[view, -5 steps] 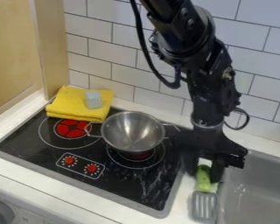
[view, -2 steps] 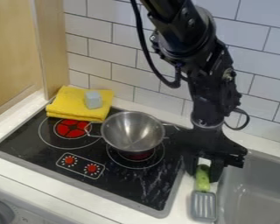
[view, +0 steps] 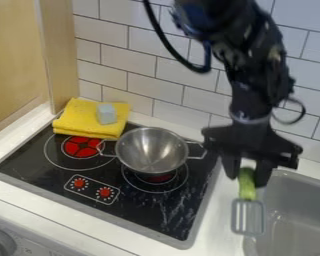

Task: Move the green spatula on top of the yellow cloth

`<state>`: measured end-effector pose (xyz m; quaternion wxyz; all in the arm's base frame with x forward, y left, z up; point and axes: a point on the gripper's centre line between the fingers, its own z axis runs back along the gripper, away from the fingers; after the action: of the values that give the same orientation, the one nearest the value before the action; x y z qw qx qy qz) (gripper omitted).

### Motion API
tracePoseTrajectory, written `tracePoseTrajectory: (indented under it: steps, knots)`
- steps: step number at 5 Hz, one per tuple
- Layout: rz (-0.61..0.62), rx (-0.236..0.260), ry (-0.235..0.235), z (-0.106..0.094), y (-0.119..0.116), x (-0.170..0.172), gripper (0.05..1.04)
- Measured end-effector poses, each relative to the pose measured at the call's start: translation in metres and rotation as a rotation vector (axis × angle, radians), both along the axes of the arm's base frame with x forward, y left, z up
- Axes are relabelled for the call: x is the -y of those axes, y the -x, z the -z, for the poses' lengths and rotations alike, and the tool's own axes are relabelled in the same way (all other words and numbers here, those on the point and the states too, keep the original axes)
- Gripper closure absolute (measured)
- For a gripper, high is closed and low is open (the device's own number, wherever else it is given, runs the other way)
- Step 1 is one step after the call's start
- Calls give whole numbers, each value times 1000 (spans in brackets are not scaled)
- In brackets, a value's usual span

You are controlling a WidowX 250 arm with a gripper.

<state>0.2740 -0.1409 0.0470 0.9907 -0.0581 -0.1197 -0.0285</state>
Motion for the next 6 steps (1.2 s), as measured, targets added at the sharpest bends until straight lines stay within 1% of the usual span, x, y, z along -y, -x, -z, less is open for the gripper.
tracePoseTrajectory:
  steps: [1,2,3,4,6]
  knots:
    - [-26,58,39,-23,6,-9,698]
    - [-83,85,53,-38,4,-37,698]
    - [-136,82,55,-43,-2,-68,698]
    - [-199,77,60,-43,-8,-101,698]
    - [-290,46,62,-28,-49,-142,698]
